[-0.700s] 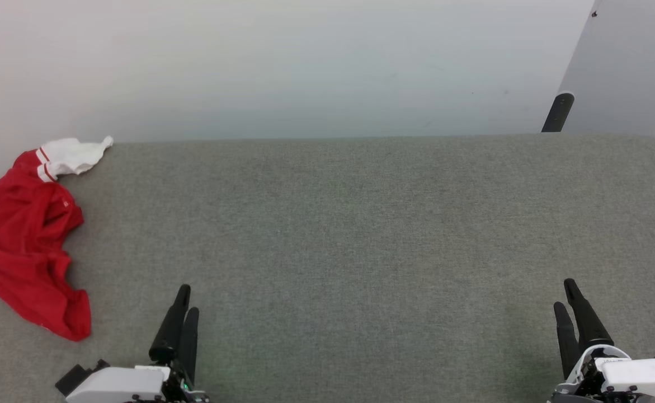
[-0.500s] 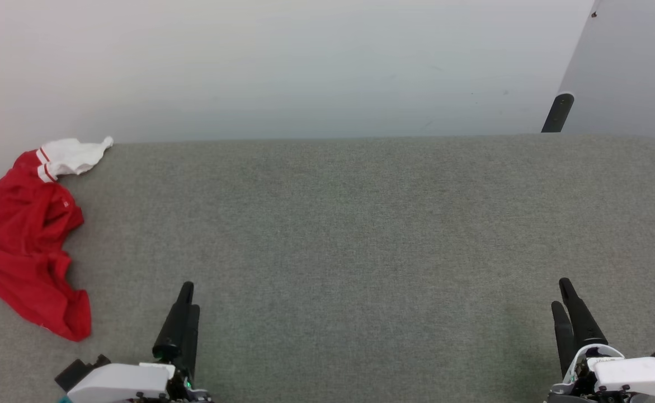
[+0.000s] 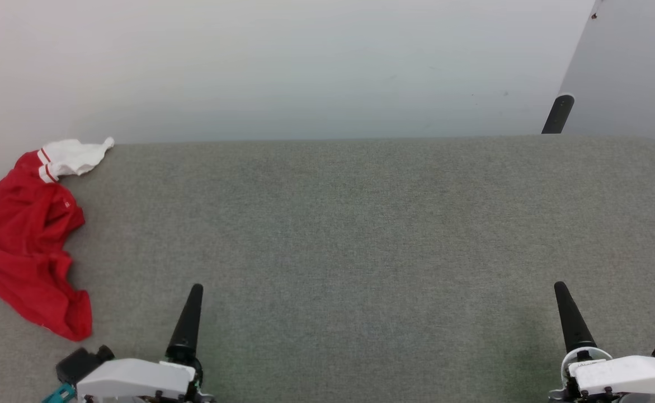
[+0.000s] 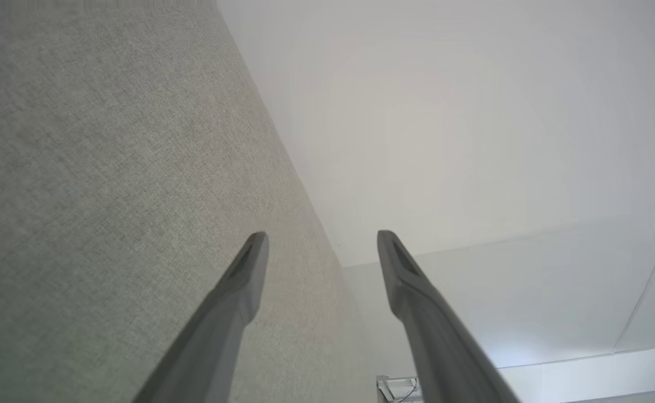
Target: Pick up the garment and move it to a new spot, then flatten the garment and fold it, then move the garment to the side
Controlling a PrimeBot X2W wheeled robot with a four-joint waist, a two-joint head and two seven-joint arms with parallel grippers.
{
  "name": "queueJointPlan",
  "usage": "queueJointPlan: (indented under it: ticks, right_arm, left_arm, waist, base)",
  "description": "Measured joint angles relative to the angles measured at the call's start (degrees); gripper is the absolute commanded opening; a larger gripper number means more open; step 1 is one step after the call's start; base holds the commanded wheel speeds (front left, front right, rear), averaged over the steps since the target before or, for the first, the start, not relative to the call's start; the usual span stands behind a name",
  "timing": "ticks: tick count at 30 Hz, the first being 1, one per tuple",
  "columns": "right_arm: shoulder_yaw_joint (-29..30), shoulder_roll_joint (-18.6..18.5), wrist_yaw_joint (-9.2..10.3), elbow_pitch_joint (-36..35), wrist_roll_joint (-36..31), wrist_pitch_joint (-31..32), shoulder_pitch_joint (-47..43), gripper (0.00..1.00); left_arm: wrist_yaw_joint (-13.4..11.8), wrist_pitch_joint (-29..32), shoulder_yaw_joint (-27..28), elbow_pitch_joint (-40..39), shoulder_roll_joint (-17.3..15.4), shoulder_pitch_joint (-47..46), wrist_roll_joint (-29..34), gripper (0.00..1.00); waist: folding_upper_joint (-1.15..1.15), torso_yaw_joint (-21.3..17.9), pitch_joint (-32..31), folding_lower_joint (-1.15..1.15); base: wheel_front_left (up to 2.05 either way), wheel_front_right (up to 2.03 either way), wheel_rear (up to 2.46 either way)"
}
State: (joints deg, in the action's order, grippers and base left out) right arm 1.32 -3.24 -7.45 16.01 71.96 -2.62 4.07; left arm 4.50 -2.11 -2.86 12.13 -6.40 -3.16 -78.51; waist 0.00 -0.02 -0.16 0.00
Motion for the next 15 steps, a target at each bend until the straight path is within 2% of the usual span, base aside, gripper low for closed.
queueJointPlan:
  ticks: [8, 9, 14, 15]
  right_arm:
    - [0.8, 0.3, 0.00, 0.0, -12.8, -1.5, 0.0, 1.00]
    - [0.8, 0.3, 0.00, 0.0, -12.8, -1.5, 0.0, 1.00]
    - [1.3, 0.4, 0.00, -0.6, -21.2, -2.5, 0.0, 1.00]
    - [1.3, 0.4, 0.00, -0.6, -21.2, -2.5, 0.0, 1.00]
  left_arm:
    - [-1.5, -2.1, -2.2, 1.0, -1.4, -0.5, 9.9, 1.00]
    - [-1.5, -2.1, -2.2, 1.0, -1.4, -0.5, 9.9, 1.00]
    - [-2.5, -3.2, -2.0, 0.4, -1.6, -1.0, 19.8, 1.00]
    - [-2.5, -3.2, -2.0, 0.4, -1.6, -1.0, 19.8, 1.00]
  waist:
    - [0.00, 0.1, -0.1, 0.00]
    - [0.00, 0.1, -0.1, 0.00]
    - [0.00, 0.2, -0.1, 0.00]
    - [0.00, 0.2, -0.1, 0.00]
  base:
    - [0.00, 0.00, 0.00]
    - [0.00, 0.00, 0.00]
    - [0.00, 0.00, 0.00]
    - [0.00, 0.00, 0.00]
